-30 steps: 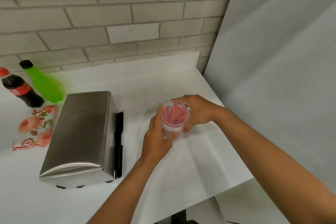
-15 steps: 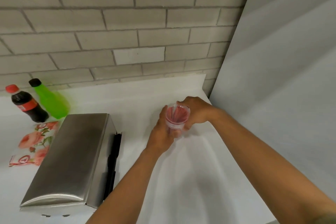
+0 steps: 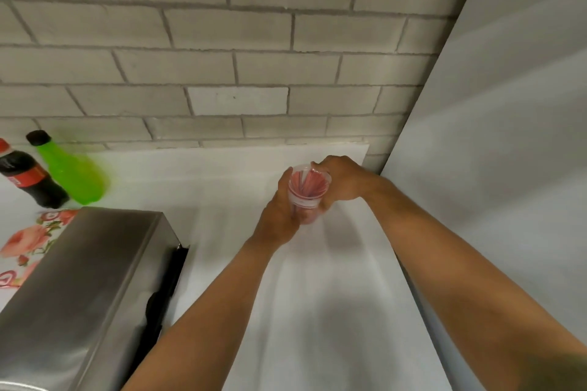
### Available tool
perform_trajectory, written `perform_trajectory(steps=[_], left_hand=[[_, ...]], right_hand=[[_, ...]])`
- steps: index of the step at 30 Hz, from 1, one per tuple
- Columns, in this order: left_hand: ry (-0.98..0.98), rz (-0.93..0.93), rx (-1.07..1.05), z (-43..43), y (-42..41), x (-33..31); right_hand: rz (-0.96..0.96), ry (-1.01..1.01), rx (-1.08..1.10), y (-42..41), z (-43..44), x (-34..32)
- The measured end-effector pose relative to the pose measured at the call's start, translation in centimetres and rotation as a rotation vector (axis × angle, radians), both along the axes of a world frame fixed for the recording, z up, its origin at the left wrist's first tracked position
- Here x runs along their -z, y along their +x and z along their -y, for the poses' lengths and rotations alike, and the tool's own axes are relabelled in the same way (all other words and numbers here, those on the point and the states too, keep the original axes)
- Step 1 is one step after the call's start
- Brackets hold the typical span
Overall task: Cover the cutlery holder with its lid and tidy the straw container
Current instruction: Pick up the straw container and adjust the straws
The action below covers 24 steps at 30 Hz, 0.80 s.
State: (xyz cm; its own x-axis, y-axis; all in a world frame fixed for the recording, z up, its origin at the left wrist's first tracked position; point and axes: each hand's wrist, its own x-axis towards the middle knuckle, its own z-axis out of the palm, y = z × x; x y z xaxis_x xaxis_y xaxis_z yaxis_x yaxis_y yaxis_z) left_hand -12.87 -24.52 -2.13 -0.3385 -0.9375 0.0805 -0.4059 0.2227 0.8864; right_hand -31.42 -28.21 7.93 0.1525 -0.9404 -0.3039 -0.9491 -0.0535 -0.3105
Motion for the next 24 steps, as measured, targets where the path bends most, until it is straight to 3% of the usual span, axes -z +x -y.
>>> perform_trajectory(steps=[5,15,24], left_hand=[[0.001,-0.07,-0.01,1.8,-0.5,-0.3],[0.04,-0.024,-0.052,3.9,-1.7,-1.0],[0.083,0.215,-0.135,2.6,-1.2,-3.3]], right_hand=[[0.007,0.01,0.019,-0.7,1.9,0.0],[0.003,0.008,-0.01,-1.2,3.6,-0.6],[-0.132,-0.025,-0.097,-0.5,2.6,-1.4]])
